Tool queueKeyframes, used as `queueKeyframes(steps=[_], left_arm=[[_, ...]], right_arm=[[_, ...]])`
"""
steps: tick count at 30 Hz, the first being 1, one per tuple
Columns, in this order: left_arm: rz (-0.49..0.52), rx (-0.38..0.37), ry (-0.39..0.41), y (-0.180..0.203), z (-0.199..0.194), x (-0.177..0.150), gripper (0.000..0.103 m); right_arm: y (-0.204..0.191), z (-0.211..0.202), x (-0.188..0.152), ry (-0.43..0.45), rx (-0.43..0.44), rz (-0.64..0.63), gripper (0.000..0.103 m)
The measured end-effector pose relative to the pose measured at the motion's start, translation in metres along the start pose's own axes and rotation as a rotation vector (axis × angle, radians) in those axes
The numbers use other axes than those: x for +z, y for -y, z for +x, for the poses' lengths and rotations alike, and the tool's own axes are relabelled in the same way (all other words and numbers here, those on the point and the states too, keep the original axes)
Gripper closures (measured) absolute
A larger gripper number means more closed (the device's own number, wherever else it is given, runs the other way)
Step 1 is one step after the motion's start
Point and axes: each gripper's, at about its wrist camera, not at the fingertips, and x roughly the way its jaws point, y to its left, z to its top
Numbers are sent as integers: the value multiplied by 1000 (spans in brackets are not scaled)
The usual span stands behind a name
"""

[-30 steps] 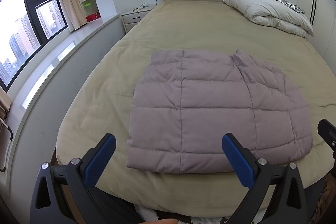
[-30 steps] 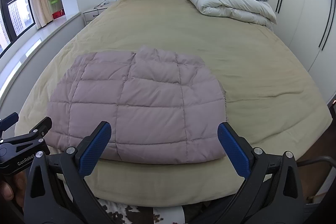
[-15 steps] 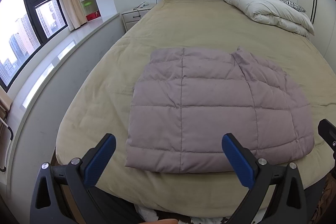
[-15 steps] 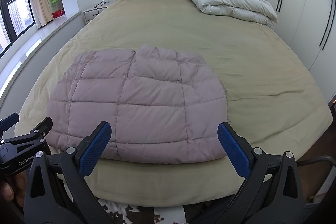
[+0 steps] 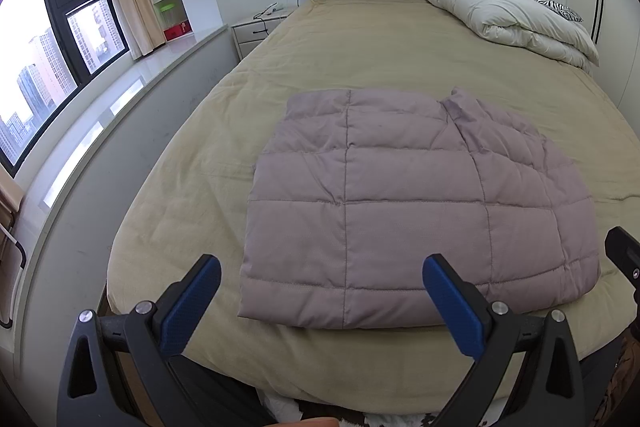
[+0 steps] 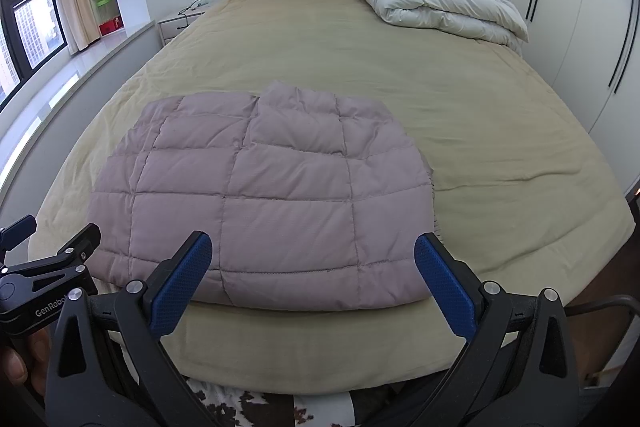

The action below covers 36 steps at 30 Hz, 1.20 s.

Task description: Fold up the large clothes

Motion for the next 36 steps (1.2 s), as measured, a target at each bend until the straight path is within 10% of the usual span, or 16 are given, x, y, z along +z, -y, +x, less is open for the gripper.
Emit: queueKeyframes(steps=[36], left_arm=[[1,0,-3,-1,1,-2,0]], right_arm=[[-3,0,-2,-3,1,5,0]])
